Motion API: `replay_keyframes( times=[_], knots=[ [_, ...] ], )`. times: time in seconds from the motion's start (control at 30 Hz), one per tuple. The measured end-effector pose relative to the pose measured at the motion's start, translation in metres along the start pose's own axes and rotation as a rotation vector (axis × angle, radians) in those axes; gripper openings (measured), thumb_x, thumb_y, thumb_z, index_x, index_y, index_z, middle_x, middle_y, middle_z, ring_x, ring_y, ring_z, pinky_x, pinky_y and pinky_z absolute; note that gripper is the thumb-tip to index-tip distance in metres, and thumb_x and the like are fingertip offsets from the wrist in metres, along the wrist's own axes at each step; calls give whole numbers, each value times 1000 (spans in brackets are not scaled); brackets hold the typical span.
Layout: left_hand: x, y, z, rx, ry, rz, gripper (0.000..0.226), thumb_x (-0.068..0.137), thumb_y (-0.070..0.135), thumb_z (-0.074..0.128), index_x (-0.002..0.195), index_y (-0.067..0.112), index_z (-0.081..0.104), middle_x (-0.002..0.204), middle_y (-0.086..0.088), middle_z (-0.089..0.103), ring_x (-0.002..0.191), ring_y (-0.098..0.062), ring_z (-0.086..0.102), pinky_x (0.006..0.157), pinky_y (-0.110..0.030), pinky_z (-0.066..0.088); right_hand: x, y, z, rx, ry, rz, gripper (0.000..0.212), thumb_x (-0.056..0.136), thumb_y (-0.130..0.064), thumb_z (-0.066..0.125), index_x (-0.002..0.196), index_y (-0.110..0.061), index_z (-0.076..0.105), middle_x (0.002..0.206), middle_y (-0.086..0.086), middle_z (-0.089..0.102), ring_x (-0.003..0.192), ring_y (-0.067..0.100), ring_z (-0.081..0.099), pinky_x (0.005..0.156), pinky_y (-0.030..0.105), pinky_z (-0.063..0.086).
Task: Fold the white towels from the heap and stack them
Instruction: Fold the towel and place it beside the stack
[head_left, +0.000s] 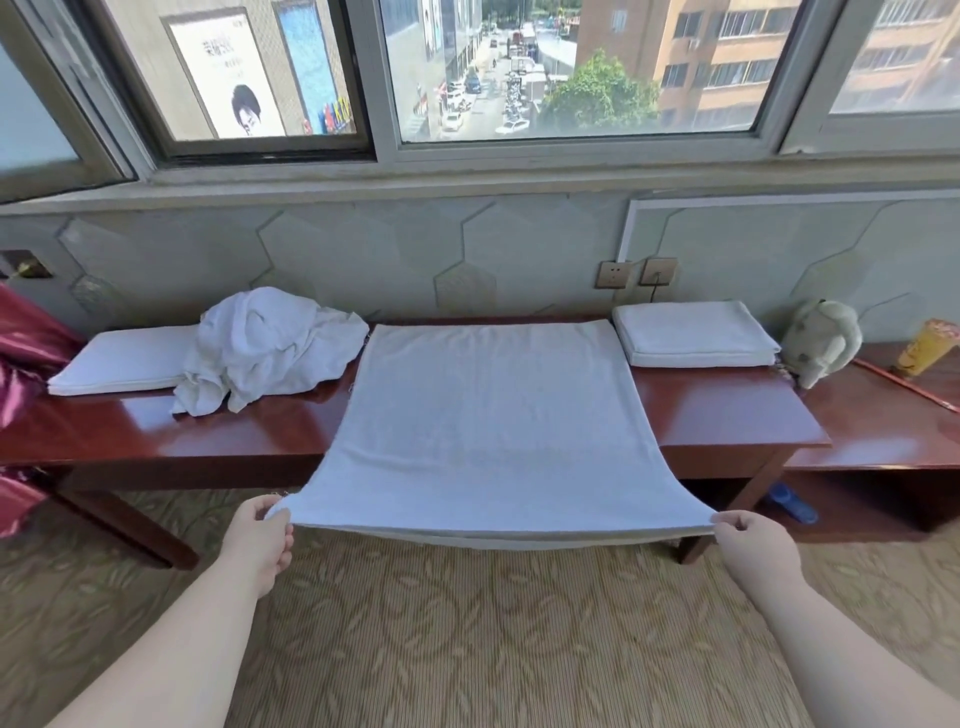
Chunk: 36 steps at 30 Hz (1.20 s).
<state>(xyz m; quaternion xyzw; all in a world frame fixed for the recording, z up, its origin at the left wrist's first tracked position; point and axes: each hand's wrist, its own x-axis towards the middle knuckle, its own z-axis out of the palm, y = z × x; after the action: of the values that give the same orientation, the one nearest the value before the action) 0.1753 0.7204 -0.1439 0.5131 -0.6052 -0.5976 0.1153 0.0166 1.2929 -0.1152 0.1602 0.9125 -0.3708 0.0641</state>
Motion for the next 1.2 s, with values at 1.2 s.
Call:
replay_keyframes(
  times=[1.2],
  knots=[
    [1, 30, 21, 110, 151, -36, 14, 102, 22, 66, 98, 10, 70, 78, -5, 67, 61, -12, 57, 53, -26, 38, 26, -16, -18, 209, 88, 18, 19, 95, -25, 53, 89, -27, 71, 66, -8, 75, 63, 24, 72, 71, 42, 60]
  ],
)
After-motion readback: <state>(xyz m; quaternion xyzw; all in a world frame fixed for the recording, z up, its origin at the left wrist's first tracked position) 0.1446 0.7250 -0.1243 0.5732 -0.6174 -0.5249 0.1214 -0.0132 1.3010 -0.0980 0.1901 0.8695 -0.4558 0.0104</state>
